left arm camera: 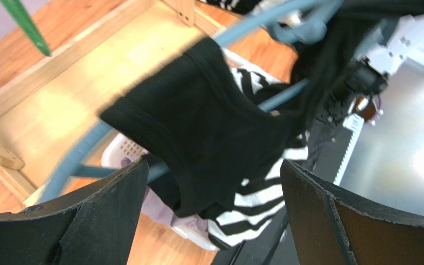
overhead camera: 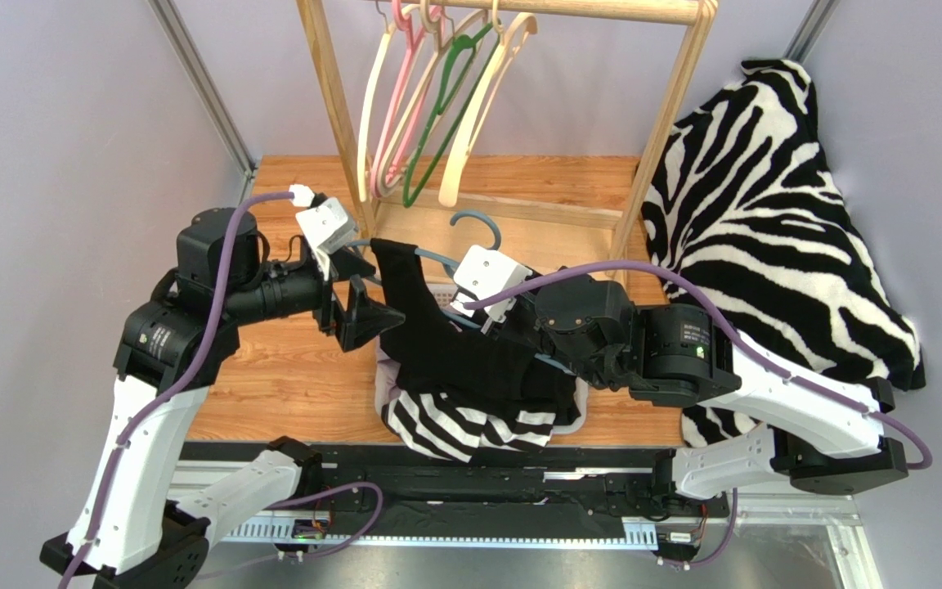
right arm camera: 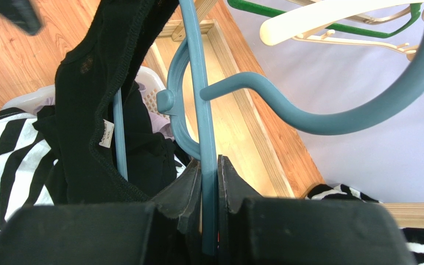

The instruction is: Remove the tank top from the hanger

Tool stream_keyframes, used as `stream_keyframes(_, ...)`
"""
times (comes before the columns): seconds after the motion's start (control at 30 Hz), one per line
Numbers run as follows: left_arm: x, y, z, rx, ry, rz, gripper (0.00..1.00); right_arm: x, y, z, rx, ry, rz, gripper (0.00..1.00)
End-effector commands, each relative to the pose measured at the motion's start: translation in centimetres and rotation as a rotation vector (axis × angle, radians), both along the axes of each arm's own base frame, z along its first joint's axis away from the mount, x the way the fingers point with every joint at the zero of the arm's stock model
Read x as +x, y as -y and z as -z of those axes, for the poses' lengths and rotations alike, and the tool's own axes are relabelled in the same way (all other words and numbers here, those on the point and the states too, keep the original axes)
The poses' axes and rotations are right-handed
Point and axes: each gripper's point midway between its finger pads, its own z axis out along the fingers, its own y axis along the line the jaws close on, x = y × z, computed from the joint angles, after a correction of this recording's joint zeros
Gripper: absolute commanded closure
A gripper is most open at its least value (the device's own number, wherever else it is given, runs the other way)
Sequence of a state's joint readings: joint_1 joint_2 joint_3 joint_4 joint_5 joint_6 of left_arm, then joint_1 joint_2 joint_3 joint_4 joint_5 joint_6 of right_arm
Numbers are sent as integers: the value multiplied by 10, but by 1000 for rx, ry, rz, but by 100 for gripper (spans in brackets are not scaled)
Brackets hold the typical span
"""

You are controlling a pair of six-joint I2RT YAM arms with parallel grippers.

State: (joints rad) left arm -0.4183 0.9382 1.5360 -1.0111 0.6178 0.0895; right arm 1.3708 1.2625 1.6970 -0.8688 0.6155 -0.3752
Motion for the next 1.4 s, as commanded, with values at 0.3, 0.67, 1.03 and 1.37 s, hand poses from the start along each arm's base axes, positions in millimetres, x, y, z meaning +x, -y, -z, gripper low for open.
stream_keyframes(0.3,23,19,-29,-134,-24,-31,86,-3,-1,-8,45,30,6,100)
stream_keyframes(0.67,13,5,-38,-131,35,-74,96,3,20,-7,25,65,65,100)
stream_keyframes(1.03,67,-50,-52,-34,155,-454,100,-27,76,-11,130,-23,-8,100)
stream_keyframes(1.37,87,-56,-24,21,104,-498,100,-47,107,-16,198,-38,-62,100)
